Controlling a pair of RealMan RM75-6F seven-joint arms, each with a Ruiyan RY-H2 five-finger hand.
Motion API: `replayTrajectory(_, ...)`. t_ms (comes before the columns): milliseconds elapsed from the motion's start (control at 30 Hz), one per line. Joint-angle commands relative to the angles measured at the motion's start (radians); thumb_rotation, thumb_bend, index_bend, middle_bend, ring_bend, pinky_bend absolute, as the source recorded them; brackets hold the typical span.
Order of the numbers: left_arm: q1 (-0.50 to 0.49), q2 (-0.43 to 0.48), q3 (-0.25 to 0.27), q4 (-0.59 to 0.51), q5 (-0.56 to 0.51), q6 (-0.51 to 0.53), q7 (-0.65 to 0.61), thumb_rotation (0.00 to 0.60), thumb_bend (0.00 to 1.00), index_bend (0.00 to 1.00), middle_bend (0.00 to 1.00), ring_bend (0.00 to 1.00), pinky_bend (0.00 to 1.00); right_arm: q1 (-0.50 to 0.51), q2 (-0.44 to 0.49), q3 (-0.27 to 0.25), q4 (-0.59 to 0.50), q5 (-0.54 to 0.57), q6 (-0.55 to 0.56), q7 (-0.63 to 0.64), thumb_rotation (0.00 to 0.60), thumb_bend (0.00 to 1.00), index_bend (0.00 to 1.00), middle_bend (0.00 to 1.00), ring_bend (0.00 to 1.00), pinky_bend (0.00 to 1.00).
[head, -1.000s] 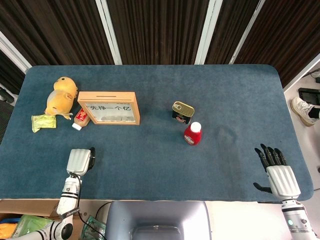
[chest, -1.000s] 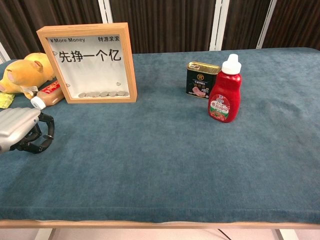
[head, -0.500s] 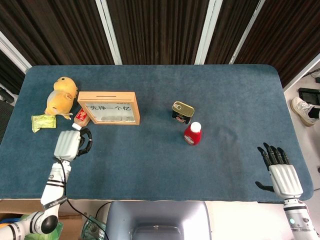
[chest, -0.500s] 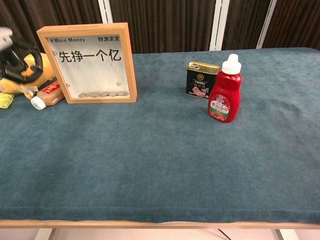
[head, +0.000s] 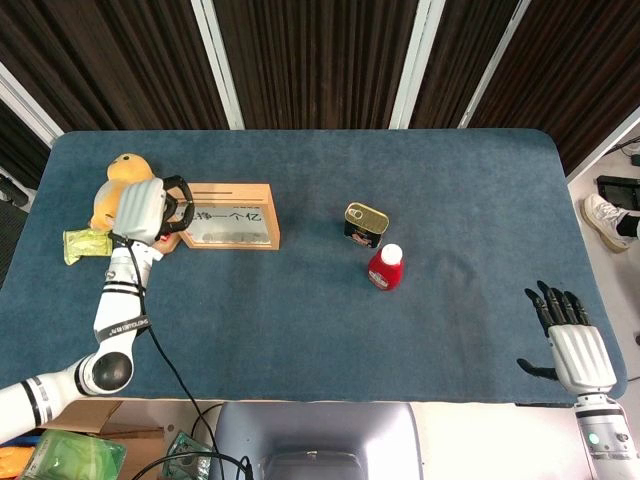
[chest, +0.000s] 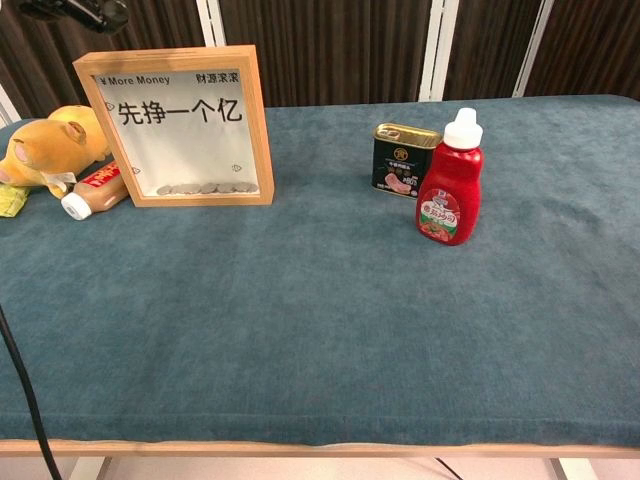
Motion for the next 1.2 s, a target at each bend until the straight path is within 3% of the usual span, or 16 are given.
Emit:
replayTrajectory(33,-0.054,0.002,-0.004,0.036,-0.053,-0.026,0.027,0.600,0.61,0.67,1.00,1.00,1.00,0.000,0.008,0.008,0.002,0.013,-0.002,0.016,0.600,0.16,0.00,0.00,0.00,0.02)
replayTrajectory(400,-0.163,-0.041,0.059,0.156,-0.164,-0.055,0.074,0.600,0.59,0.67,1.00,1.00,1.00,0.003,0.017,0.015,0.000,0.022,-0.007,0.038,0.600,0.16,0.00,0.00,0.00,0.02)
replayTrajectory(1200,-0.225,-0.076,0.125,0.273,-0.196,-0.080,0.030,0.600,0.58,0.67,1.00,1.00,1.00,-0.002,0.022,0.024,-0.001,0.040,0.002,0.049,0.600,0.16,0.00,0.00,0.00,0.02)
